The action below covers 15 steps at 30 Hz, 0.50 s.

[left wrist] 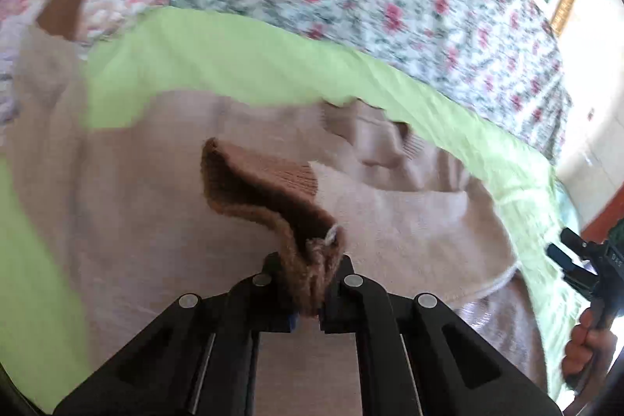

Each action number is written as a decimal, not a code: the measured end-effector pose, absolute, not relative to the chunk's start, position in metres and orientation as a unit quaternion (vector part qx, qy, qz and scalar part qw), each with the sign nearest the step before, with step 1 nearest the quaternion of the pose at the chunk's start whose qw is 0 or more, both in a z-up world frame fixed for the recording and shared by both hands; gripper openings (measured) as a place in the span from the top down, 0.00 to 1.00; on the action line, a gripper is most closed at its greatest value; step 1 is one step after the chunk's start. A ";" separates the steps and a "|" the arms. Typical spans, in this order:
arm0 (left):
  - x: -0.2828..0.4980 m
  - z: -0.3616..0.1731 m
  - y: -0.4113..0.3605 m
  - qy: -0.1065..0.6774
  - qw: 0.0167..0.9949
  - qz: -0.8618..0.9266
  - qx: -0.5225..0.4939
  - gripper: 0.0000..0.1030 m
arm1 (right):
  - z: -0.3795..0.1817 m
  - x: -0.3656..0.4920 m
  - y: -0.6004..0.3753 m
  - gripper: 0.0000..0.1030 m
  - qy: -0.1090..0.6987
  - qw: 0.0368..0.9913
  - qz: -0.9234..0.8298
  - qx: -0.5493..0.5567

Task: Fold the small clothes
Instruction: 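Carry the sleeve across the sweater body with the right gripper and release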

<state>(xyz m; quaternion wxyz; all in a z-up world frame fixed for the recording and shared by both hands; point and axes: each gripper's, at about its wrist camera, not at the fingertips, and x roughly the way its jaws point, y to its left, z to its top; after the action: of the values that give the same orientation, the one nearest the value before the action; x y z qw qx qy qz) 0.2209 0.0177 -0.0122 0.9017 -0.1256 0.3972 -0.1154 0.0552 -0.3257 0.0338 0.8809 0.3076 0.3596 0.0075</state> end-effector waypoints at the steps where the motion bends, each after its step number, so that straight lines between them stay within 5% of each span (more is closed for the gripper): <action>1: 0.223 -0.017 0.023 0.405 0.899 -0.108 -0.124 0.95 | 0.031 0.059 -0.331 0.45 0.364 0.881 -0.003 0.302; 10: 0.225 -0.036 0.021 0.435 0.886 -0.108 -0.117 0.94 | -0.021 0.152 -0.321 0.45 0.490 0.843 -0.017 0.221; 11: 0.225 -0.037 0.019 0.438 0.885 -0.108 -0.114 0.94 | -0.025 0.157 -0.318 0.52 0.498 0.840 -0.005 0.214; 12: 0.224 -0.036 0.018 0.438 0.885 -0.109 -0.112 0.94 | -0.025 0.157 -0.320 0.91 0.496 0.843 0.000 0.207; 15: 0.224 -0.028 0.009 0.426 0.889 -0.127 -0.110 0.93 | -0.012 0.148 -0.340 0.92 0.465 0.860 -0.030 0.207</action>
<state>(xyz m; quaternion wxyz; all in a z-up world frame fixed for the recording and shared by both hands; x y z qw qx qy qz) 0.2241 0.0094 -0.0276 0.8891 -0.1101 0.4259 -0.1265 0.1484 -0.3397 -0.0116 0.8603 0.2066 0.4651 -0.0302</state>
